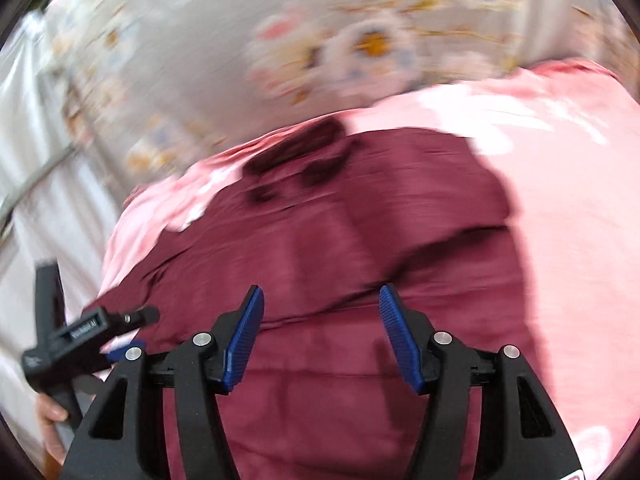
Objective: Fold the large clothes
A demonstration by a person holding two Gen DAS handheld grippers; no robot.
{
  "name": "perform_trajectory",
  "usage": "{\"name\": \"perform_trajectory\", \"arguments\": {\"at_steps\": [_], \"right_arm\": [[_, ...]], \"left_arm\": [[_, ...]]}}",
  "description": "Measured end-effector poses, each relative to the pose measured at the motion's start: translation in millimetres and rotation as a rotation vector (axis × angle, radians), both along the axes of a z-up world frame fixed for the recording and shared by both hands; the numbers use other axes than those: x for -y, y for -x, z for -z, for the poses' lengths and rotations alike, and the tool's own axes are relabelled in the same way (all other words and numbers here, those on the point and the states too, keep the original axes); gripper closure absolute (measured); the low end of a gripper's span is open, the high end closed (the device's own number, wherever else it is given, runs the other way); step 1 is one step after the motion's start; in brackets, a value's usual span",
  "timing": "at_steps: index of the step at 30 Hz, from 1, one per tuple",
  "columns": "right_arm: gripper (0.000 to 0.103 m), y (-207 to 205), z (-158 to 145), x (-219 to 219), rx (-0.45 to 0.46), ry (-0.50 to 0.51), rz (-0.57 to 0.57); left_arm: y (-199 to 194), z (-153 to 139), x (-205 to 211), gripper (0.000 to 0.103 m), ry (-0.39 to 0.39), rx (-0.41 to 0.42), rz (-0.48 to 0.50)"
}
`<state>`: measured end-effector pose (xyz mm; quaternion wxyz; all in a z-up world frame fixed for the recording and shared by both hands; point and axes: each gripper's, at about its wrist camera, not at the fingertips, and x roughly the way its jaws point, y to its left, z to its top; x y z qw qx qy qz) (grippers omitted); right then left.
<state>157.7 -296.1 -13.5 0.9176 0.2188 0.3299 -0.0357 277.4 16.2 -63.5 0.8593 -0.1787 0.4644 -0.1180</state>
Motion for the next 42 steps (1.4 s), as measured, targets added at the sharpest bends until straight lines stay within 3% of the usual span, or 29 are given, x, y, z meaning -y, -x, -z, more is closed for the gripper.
{"name": "perform_trajectory", "arguments": {"at_steps": [3, 5, 8, 9, 17, 18, 19, 20, 21, 25, 27, 29, 33, 38, 40, 42], "right_arm": [[0.044, 6.0, 5.6, 33.7, -0.026, -0.007, 0.072], [0.044, 4.1, 10.1, 49.9, -0.032, -0.022, 0.104], [0.044, -10.4, 20.3, 69.4, -0.046, -0.059, 0.148], [0.044, -16.6, 23.8, 73.6, -0.051, -0.074, 0.153], [0.044, -62.5, 43.8, 95.4, -0.071, -0.178, 0.179], [0.051, -65.1, 43.5, 96.3, -0.066, -0.18, 0.182], [0.078, -67.2, 42.0, 96.9, -0.056, -0.175, 0.187], [0.095, -69.2, 39.4, 96.8, -0.046, -0.167, 0.188], [0.101, -69.7, 33.2, 96.7, -0.035, -0.146, 0.199], [0.101, -45.4, -2.7, 92.3, 0.117, -0.065, 0.24], [0.101, -53.6, 0.9, 91.1, 0.05, 0.014, 0.247], [0.101, -66.4, 20.6, 94.9, -0.073, 0.034, 0.252], [0.102, -75.3, 46.7, 95.3, -0.208, 0.072, 0.241], [0.101, -75.3, 48.3, 90.6, -0.253, 0.132, 0.248], [0.092, -61.2, 37.6, 82.9, -0.229, 0.181, 0.285], [0.09, -39.3, 19.3, 69.7, -0.153, 0.225, 0.318]], "left_arm": [[-9.5, 14.3, -2.4, 0.013, 0.114, -0.059, -0.04], [-13.4, 15.3, -2.9, 0.026, 0.139, -0.061, -0.056], [-23.5, 12.7, 1.2, 0.078, 0.127, -0.063, -0.029], [-26.2, 10.3, -0.6, 0.102, 0.116, -0.056, -0.037], [-49.2, -37.7, -29.8, 0.102, 0.044, 0.121, -0.074], [-53.4, -38.5, -30.9, 0.102, 0.032, 0.126, -0.075], [-57.4, -37.1, -31.6, 0.102, 0.017, 0.123, -0.07], [-59.5, -34.2, -30.9, 0.102, 0.002, 0.118, -0.067], [-59.9, -31.4, -30.3, 0.102, -0.014, 0.114, -0.065], [-53.0, -18.5, -26.6, 0.102, -0.061, 0.119, -0.051], [-56.5, -7.0, -16.6, 0.102, -0.086, 0.102, -0.037], [-60.0, 9.5, -7.9, 0.102, -0.125, 0.074, -0.038], [-60.0, 28.3, 1.6, 0.102, -0.18, 0.065, -0.032], [-55.7, 32.3, 5.7, 0.1, -0.242, 0.091, -0.034], [-52.3, 28.3, 5.6, 0.096, -0.256, 0.098, -0.044], [-39.5, 13.8, -6.0, 0.089, -0.257, 0.123, -0.094]]}}
